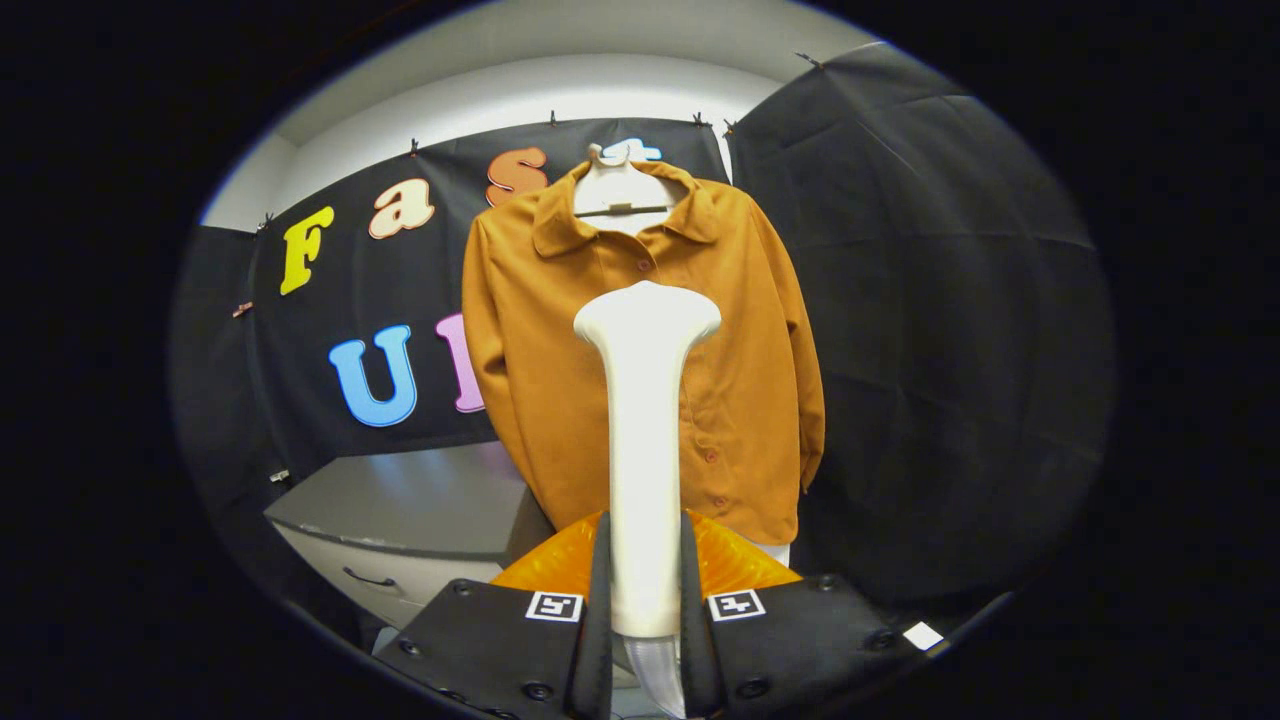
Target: Iron the clothes twice with a garment steamer, once on the left side and once on the right side.
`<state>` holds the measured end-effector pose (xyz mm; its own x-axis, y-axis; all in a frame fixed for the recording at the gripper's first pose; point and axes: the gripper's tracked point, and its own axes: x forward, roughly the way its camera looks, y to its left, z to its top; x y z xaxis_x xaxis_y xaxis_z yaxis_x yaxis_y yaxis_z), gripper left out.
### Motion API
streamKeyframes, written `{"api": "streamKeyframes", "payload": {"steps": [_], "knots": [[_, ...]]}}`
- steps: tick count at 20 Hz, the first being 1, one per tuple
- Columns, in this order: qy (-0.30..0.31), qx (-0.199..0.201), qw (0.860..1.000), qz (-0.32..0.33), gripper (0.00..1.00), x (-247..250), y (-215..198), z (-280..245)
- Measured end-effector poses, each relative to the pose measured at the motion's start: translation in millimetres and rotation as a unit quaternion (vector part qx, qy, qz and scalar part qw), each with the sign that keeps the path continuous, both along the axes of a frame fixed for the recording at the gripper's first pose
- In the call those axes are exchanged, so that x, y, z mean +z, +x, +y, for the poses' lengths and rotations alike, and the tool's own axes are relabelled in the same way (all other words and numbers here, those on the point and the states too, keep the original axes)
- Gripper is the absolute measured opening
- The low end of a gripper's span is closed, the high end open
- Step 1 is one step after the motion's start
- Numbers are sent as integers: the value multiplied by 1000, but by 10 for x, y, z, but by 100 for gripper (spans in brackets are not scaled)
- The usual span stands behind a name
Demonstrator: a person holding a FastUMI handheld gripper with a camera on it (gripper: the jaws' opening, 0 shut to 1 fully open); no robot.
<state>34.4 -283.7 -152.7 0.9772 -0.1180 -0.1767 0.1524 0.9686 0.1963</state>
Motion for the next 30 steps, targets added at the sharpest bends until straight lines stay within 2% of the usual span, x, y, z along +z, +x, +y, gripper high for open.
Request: {"api": "streamKeyframes", "payload": {"steps": [4,11,20,30], "knots": [[-6,15,999,-37,31,587,118,350],[-24,58,995,-71,31,1145,128,1176],[-56,89,990,-93,31,1470,37,1940],[-53,93,990,-92,30,1522,-36,2055]]}}
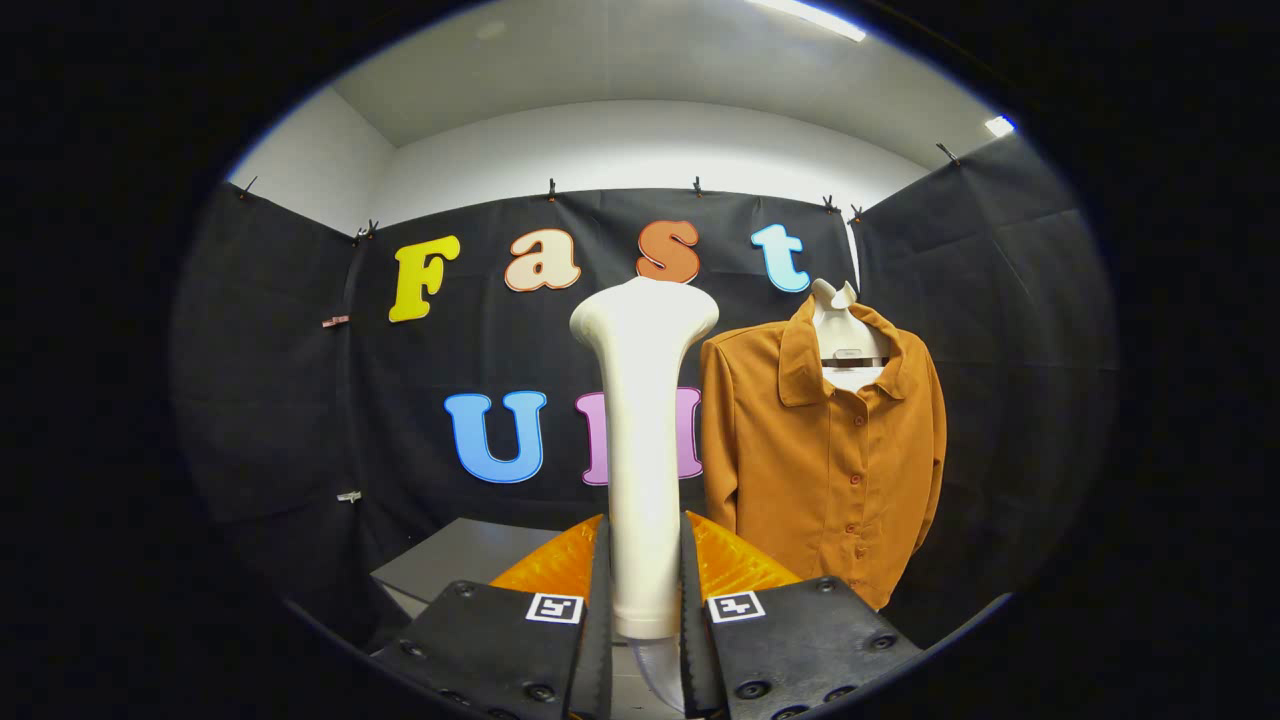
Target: Iron the clothes twice with a garment steamer, once on the left side and once on the right side.
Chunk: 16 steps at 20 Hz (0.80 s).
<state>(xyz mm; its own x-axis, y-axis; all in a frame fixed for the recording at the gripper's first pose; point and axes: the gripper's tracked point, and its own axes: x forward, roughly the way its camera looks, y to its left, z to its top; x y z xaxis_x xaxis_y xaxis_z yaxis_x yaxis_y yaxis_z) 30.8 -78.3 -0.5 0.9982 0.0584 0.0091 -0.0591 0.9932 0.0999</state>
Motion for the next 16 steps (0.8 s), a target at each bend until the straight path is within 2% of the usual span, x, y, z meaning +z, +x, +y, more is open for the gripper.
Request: {"api": "streamKeyframes", "payload": {"steps": [16], "knots": [[-2,-2,1000,-3,30,91,27,4]]}}
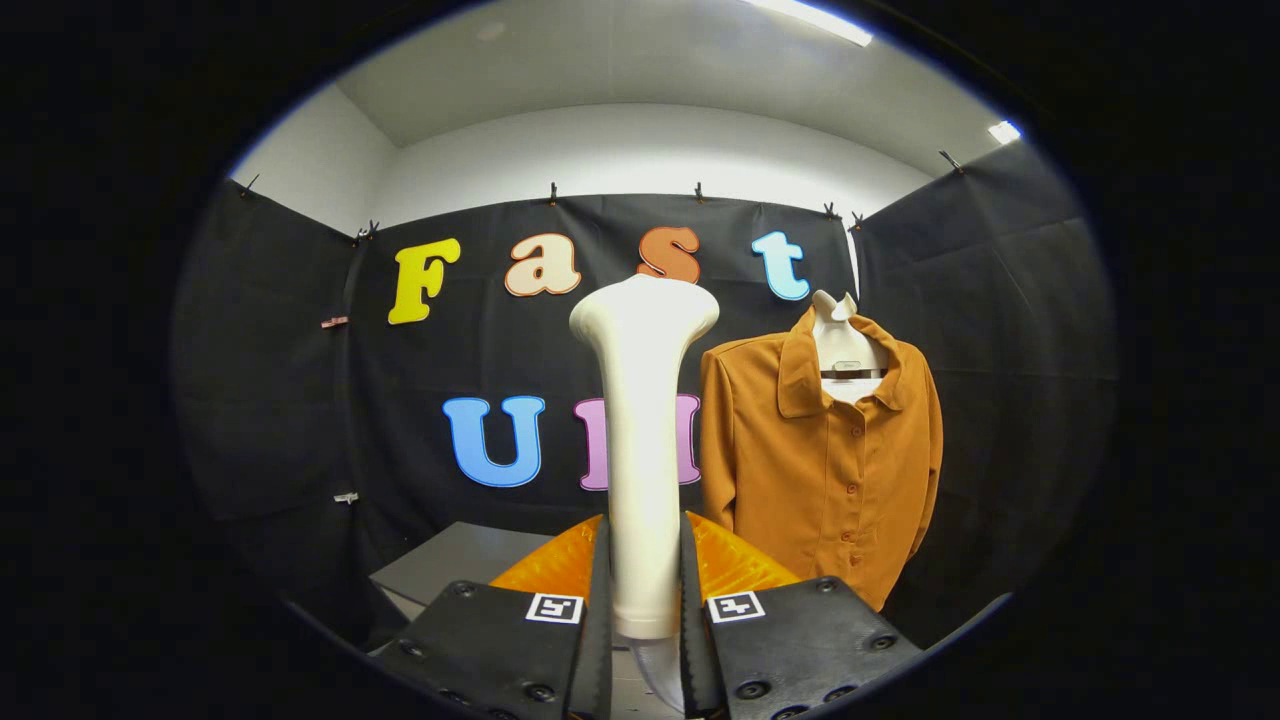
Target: Iron the clothes twice with a garment steamer, once on the left side and once on the right side.
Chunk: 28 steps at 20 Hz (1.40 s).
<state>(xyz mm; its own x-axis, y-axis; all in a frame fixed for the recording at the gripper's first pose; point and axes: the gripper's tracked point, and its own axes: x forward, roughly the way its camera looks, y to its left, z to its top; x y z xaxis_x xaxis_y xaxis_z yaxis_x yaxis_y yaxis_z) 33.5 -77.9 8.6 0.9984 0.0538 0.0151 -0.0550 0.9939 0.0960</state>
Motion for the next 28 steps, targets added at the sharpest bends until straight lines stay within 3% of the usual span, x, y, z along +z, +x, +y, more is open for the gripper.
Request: {"api": "streamKeyframes", "payload": {"steps": [28], "knots": [[15,0,1000,21,30,-204,79,-20]]}}
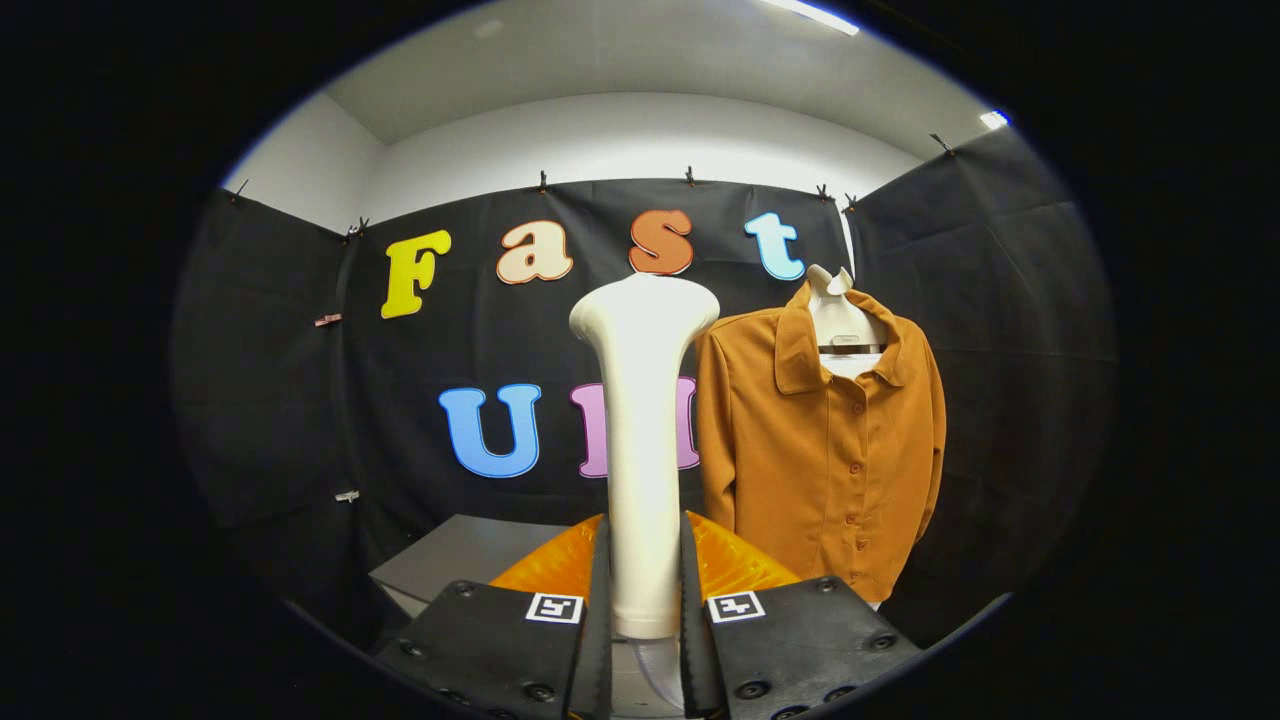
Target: Iron the clothes twice with a garment steamer, once on the left side and once on the right side.
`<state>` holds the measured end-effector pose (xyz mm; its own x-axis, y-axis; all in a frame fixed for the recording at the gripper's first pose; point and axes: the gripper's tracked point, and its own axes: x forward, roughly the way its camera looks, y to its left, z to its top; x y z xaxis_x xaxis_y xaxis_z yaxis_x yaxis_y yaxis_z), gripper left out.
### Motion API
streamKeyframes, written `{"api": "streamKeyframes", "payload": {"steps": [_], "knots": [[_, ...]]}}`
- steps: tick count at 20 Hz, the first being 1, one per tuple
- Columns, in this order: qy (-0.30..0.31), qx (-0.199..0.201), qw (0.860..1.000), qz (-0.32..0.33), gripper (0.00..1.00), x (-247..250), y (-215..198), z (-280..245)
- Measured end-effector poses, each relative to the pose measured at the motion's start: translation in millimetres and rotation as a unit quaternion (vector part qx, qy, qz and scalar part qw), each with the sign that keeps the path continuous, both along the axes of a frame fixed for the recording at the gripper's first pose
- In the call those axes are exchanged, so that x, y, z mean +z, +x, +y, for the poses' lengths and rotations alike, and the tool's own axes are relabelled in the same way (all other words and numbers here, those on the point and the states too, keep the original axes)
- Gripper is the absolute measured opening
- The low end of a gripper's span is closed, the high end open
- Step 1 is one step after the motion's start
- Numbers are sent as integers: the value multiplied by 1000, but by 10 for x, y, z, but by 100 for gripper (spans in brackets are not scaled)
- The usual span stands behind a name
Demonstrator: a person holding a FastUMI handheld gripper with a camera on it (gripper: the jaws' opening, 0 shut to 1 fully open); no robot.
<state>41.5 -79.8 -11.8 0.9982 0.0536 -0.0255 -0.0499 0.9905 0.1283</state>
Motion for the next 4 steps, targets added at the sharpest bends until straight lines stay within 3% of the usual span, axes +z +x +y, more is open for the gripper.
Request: {"api": "streamKeyframes", "payload": {"steps": [4], "knots": [[-2,0,1000,-1,30,-7,46,47]]}}
